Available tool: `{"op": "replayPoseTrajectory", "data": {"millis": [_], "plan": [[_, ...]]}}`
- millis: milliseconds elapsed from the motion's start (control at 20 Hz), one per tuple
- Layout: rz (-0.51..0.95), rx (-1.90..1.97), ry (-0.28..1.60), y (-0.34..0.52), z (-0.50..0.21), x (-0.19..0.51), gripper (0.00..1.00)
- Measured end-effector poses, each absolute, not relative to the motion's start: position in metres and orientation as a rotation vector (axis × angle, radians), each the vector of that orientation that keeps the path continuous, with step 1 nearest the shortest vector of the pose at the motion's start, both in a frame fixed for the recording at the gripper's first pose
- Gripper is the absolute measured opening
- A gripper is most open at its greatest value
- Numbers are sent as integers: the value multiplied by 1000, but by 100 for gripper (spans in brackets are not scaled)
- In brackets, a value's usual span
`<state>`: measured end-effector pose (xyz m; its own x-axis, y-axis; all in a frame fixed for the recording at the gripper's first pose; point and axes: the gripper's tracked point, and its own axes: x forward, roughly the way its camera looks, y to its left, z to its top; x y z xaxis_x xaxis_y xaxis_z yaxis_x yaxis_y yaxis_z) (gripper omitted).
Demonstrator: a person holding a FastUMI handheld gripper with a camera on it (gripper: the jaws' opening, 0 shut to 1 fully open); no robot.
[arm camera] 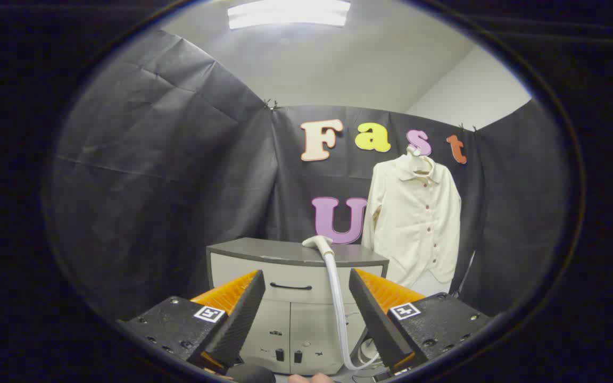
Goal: Iron the clothes twice with a garment steamer, once on the left side and once on the right side.
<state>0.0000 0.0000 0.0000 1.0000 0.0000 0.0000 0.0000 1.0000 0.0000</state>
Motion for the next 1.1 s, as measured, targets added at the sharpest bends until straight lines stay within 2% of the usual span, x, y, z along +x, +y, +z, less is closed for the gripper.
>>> {"op": "replayPoseTrajectory", "data": {"millis": [600,1100], "plan": [[9,79,47,-23,-22,17,97],[20,43,62,-19,-22,61,97]]}}
